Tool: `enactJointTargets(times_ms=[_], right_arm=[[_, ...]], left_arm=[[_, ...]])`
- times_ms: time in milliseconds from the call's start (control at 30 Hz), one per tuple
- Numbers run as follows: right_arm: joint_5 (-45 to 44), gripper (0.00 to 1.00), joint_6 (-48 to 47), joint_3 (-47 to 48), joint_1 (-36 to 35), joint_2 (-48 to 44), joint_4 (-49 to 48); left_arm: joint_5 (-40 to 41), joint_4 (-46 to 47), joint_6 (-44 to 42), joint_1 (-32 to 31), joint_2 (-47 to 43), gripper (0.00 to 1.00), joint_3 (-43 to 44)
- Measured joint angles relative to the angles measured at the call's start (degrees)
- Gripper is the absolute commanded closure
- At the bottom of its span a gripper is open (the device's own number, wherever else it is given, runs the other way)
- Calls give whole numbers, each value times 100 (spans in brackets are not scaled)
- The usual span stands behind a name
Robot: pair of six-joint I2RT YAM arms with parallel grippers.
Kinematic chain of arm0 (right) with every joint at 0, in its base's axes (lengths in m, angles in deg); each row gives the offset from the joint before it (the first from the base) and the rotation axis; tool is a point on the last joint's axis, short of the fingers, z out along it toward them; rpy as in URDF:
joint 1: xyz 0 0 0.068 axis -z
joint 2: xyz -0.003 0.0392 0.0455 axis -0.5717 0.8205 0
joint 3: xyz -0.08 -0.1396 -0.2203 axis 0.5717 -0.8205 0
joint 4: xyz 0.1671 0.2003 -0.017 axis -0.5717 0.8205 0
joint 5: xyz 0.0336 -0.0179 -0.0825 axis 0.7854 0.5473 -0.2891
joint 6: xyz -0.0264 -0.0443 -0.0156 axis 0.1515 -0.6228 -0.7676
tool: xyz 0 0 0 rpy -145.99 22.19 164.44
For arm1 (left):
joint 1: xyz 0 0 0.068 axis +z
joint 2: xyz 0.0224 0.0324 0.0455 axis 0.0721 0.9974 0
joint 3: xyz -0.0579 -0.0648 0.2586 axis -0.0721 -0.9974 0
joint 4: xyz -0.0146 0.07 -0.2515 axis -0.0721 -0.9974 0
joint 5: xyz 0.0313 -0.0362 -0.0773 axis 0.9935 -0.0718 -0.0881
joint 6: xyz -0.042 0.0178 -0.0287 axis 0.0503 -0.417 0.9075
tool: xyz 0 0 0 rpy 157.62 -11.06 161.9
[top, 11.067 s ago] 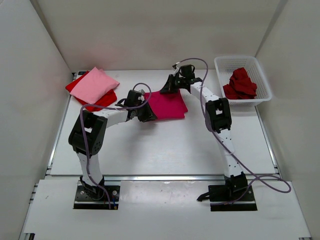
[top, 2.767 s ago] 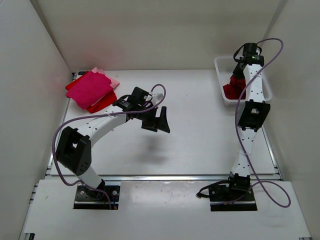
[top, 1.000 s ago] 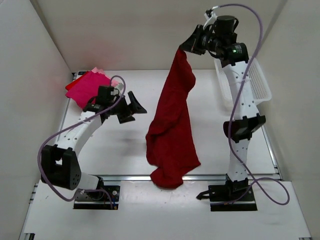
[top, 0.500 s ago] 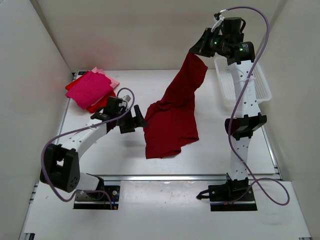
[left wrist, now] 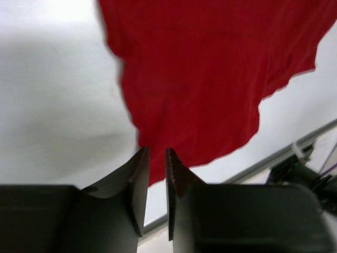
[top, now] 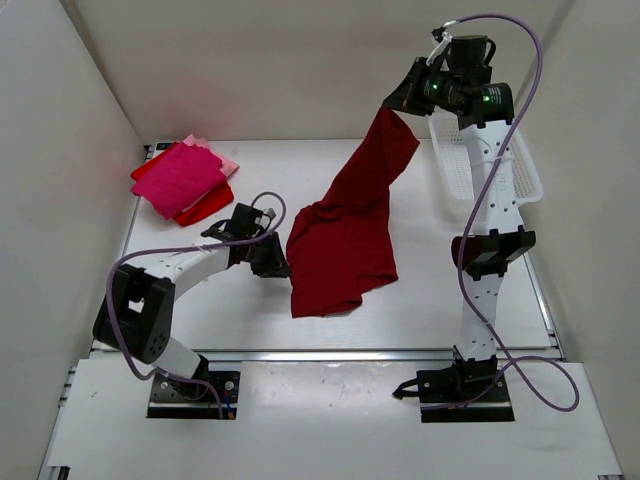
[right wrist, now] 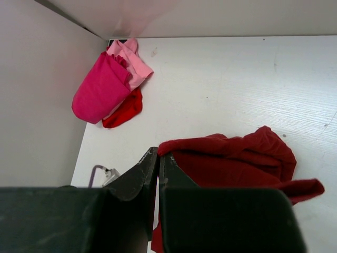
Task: Fold and stack the t-shirts
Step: Move the crumpled T-shirt to the center of the board.
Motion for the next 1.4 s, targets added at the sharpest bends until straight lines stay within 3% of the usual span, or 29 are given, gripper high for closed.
enactJointTargets(times_ms=[100,133,200,400,600,900,967,1200,1300,1367,1400], right_arm=[[22,100,74,0,-7,17,-90],[28,100,107,0,-7,39,-129],[59,100,153,0,-20,87,-208],[107,100,238,0,-74,273,-315],[151,100,295,0,-155,323,-376],[192,100,326,0,-153,323,-400],[197,100,326,0,-153,323,-398],[225,99,341,0,-153,323,-398],[234,100,339,0,-153,323,-389],[236,97,321,0,-146,323,-363],[236,82,313,0,-146,323,-339]], left_arm=[[-22,-33,17,-181,-175,58,-278],[-42,-39,35,-221,-267,50,-457],[-42,-129,85,-310,-420,44,-807],[-42,-120,330,-522,-590,44,-1388],[-33,575,756,-907,-754,44,-1707],[-7,1318,1342,-1095,-754,55,-1987],[44,1429,1421,-1104,-695,66,-1987],[168,1624,1528,-1156,-461,83,-1917],[267,1615,1521,-1156,-437,100,-1869],[345,1550,1488,-1143,-433,100,-1805],[361,1502,1473,-1121,-433,100,-1777]])
